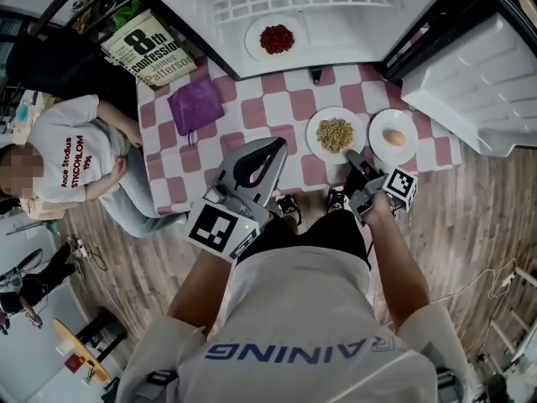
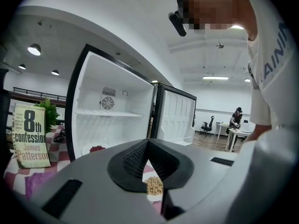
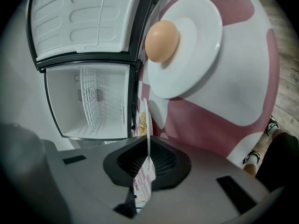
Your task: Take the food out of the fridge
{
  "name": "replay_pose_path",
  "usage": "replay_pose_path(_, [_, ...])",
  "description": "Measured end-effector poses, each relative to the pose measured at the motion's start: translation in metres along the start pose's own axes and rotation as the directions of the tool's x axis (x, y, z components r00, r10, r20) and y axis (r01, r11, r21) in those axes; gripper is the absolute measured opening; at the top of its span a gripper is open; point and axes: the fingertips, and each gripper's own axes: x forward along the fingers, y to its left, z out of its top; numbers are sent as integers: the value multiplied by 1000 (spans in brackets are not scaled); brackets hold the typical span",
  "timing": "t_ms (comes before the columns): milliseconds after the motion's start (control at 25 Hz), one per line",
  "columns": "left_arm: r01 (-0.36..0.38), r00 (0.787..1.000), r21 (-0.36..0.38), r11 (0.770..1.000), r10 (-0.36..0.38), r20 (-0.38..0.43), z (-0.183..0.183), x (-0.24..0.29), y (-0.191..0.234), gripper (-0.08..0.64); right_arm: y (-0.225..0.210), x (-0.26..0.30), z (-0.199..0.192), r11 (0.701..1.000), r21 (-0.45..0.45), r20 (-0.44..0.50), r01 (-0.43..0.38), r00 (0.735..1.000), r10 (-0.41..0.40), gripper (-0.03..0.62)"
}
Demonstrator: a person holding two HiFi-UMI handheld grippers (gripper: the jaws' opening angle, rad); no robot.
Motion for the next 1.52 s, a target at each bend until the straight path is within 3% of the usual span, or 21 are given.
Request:
replay_pose_path(160, [-20,1000,-15,1000,20,1,-3,-1,1,6,0,4,-5,996,-57,-23,74,997,-75,48])
replay_pose_path(240, [-30,1000,-20,999,30,6,-3,-2,1,6,2,5,-9,983,-144,-48,116,991,-124,145])
replay_pose_path(440, [-61,998,-33,998,61,23,-1,-7,5,6,1,-1,-20,888,-381,-103,259,942,-319,198])
replay_pose_path(640, [-102,993,-38,994,104,51,8,-14,12,7,22,-12,-21,817,-516,-119,258,923,-367,196])
replay_pose_path(720, [-123,990,-42,992,125,63,13,-18,17,7,41,-14,-18,800,-555,-101,230,935,-340,190])
replay_pose_path(840, [-148,986,-49,988,151,76,18,-26,21,6,79,-17,-9,743,-641,-29,193,961,-274,37])
replay_pose_path(1080, [-199,973,-45,979,203,114,34,-39,29,7,171,-11,-2,650,-758,-6,56,996,-94,37])
replay_pose_path(1280, [-238,960,-48,970,243,139,47,-50,32,6,252,-14,-16,505,-860,-35,-77,995,93,32])
replay_pose_path(1520, [-292,938,-36,956,294,185,75,-67,36,6,328,-24,-28,311,-938,-70,-154,962,264,29])
